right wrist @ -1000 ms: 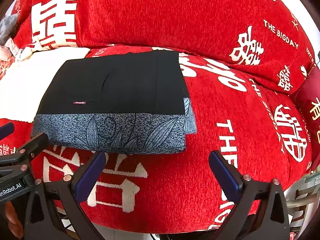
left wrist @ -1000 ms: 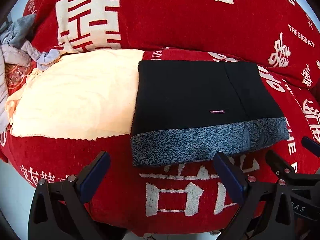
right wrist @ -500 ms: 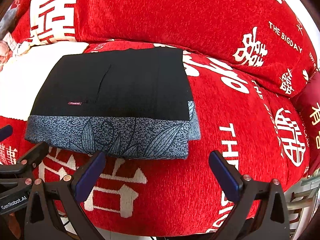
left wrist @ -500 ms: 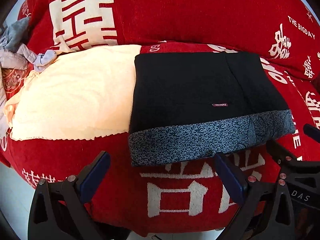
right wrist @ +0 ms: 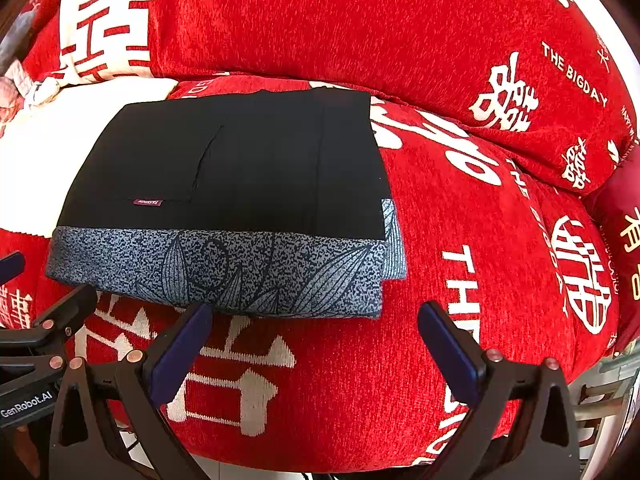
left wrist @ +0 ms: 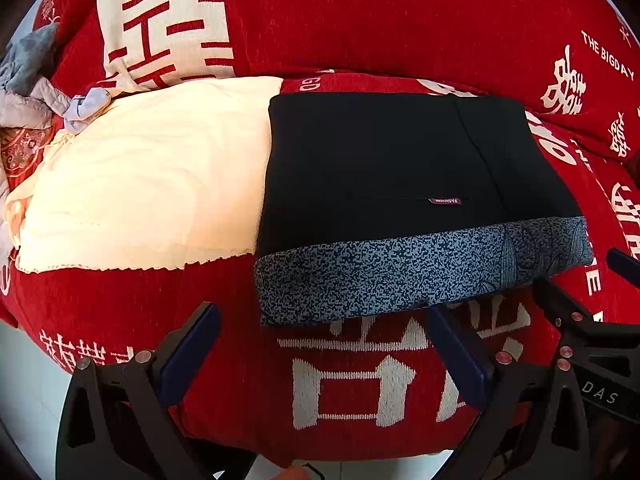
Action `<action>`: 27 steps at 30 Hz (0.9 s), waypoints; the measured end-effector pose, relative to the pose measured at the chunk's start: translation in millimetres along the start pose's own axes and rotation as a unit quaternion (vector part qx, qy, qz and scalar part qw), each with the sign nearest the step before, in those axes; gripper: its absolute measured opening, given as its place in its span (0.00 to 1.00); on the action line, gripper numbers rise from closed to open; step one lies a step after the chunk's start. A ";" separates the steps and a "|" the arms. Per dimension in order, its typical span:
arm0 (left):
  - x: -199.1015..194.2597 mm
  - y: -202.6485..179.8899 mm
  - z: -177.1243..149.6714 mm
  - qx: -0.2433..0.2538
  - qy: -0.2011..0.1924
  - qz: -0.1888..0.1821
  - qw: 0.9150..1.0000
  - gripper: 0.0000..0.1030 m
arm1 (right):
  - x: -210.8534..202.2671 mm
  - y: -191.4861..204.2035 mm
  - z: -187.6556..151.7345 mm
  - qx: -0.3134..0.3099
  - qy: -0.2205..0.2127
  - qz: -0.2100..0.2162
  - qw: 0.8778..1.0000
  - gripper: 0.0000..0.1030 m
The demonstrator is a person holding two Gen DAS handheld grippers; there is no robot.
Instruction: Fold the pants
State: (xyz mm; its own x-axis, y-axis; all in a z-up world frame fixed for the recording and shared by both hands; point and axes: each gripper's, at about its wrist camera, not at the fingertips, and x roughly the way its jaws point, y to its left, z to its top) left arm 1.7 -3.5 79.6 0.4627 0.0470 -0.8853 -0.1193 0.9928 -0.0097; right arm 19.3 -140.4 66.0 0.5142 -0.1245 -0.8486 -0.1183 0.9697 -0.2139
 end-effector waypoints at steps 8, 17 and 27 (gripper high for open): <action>-1.0 -0.7 -0.9 0.001 0.001 0.000 1.000 1.00 | -0.7 -0.2 -0.7 0.001 0.000 0.001 1.000 1.00; -1.0 -3.3 -3.2 0.000 0.008 -0.002 1.000 1.00 | -1.1 -1.6 -2.5 0.002 0.000 0.001 1.000 1.00; -2.2 -4.6 -2.9 0.003 0.011 -0.002 1.000 1.00 | -2.3 -2.7 -2.1 0.003 -0.002 0.001 1.000 1.00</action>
State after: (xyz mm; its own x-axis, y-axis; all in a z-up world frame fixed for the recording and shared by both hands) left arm -1.4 -8.5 80.3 0.4433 0.0412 -0.8954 -0.1128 0.9936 -0.0102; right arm 16.7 -143.1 67.5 0.5167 -0.1222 -0.8474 -0.1139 0.9712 -0.2095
